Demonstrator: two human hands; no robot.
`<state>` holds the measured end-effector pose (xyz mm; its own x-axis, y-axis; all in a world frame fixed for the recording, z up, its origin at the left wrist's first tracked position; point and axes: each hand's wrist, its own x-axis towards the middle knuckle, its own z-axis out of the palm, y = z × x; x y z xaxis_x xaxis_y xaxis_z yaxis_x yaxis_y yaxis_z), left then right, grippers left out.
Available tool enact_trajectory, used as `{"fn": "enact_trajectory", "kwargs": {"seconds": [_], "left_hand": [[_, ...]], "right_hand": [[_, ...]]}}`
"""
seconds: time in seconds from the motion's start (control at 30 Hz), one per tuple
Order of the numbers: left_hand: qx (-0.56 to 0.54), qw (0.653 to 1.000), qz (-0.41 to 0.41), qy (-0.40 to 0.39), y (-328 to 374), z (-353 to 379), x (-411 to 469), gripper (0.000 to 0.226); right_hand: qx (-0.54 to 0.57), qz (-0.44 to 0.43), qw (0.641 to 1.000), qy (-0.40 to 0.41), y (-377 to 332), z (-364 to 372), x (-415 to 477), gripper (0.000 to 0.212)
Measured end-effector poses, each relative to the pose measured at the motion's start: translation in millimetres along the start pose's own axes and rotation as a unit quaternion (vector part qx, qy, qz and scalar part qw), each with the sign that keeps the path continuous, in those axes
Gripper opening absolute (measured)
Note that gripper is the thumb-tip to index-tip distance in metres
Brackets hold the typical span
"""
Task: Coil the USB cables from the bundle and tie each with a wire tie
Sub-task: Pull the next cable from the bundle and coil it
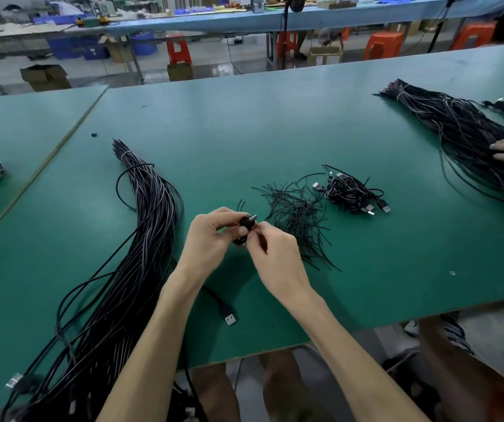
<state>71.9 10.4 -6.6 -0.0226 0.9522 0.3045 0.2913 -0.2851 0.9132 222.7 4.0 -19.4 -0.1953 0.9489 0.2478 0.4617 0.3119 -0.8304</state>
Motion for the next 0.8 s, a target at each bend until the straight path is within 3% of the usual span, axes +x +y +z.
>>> {"fn": "enact_trajectory", "kwargs": {"seconds": [0.2, 0.33, 0.53, 0.6, 0.63, 0.7, 0.73, 0.8], "left_hand": [[-0.087, 0.996, 0.020, -0.024, 6, 3, -2, 0.033], [-0.070, 0.996, 0.045, -0.040, 2, 4, -1, 0.038], [-0.146, 0.979, -0.017, -0.138, 1, 1, -2, 0.037], [-0.185, 0.963, -0.044, -0.192, 2, -1, -3, 0.032], [-0.218, 0.950, -0.069, -0.210, 6, -1, -3, 0.041], [-0.259, 0.938, -0.119, -0.198, 11, 0, -3, 0.067], [-0.256, 0.943, -0.129, -0.167, 12, 1, -3, 0.069], [-0.226, 0.960, -0.123, -0.114, 9, 4, -3, 0.050]], "right_hand": [[0.170, 0.039, 0.985, 0.018, 2, -7, 2, 0.036], [0.225, 0.058, 0.972, 0.022, 2, -9, 3, 0.025], [0.263, 0.075, 0.961, 0.049, 8, -11, 5, 0.019], [0.274, 0.081, 0.956, 0.063, 11, -12, 4, 0.022], [0.276, 0.080, 0.955, 0.067, 11, -13, 4, 0.023], [0.261, 0.063, 0.961, 0.066, 9, -12, 2, 0.026], [0.241, 0.047, 0.967, 0.064, 7, -12, 1, 0.027], [0.203, 0.016, 0.977, 0.063, 3, -11, 0, 0.027]]}}
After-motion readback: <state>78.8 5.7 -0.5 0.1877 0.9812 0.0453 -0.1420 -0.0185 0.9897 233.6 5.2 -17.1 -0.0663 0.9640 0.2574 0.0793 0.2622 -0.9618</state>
